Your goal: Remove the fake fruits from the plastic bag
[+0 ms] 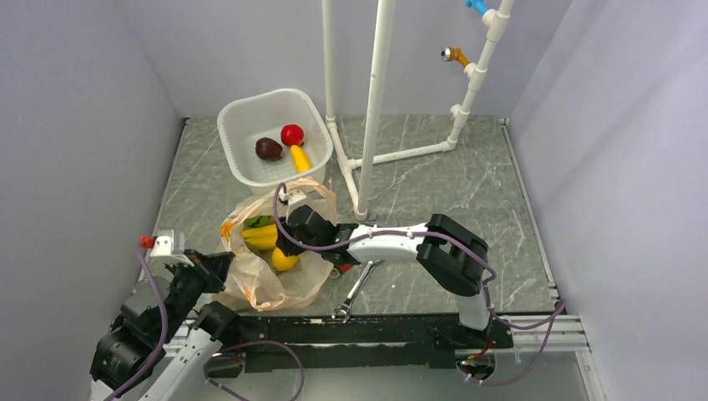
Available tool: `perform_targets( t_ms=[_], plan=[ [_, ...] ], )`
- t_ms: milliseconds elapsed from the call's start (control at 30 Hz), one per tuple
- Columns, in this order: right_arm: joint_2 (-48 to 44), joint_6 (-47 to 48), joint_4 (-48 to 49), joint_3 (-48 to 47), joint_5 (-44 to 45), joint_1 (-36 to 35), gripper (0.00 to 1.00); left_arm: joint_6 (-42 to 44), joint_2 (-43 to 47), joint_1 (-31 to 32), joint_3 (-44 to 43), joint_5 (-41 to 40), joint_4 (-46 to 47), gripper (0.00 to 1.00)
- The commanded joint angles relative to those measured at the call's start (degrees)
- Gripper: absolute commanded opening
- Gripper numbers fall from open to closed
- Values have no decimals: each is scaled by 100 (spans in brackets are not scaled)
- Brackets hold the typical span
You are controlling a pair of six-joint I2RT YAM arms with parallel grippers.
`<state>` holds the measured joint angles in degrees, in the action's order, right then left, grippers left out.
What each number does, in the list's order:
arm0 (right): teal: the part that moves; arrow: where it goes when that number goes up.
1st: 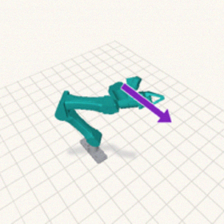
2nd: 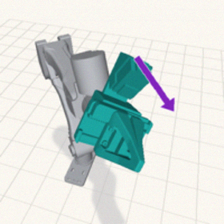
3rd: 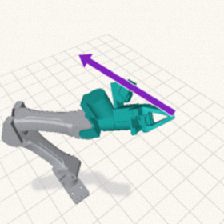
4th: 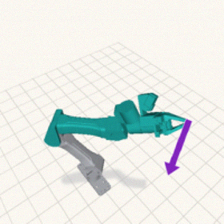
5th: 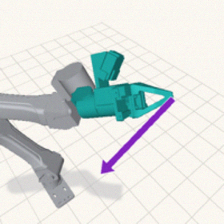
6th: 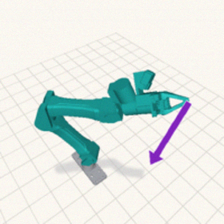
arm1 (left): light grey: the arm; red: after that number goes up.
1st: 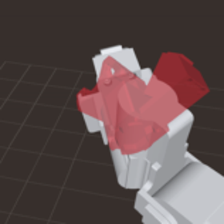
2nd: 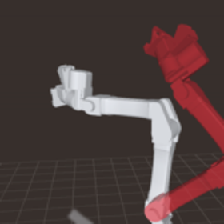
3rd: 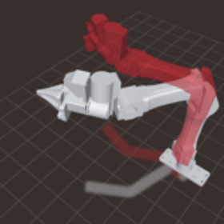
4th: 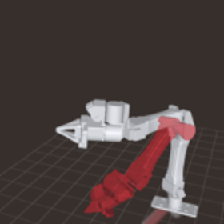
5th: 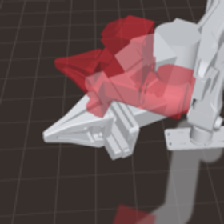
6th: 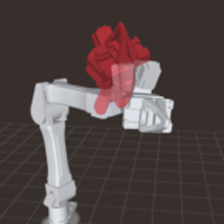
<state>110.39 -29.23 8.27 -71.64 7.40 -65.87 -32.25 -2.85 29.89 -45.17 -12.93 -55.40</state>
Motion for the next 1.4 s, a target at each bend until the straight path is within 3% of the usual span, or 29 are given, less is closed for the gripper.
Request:
perform_targets(
  t_ms=[0,133,433,567,733,967,1367],
  plan=[
    [67,-520,30,-93,519,315,36,-84,-161,26,16,68,128,0],
    [-237,-692,8,359,989,417,42,-50,-219,25,25,162,149,0],
    [-223,-556,64,319,935,429,59,-8,-216,26,41,263,177,0],
    [-327,-256,438,312,728,337,52,-9,-207,23,43,264,178,0],
    [-440,-61,789,324,592,241,51,20,-216,25,56,314,205,0],
    [-239,-97,625,-41,712,250,41,35,-259,17,54,352,222,0],
    [-49,-246,273,-124,1149,363,48,36,-284,17,55,353,216,0]
  ],
)
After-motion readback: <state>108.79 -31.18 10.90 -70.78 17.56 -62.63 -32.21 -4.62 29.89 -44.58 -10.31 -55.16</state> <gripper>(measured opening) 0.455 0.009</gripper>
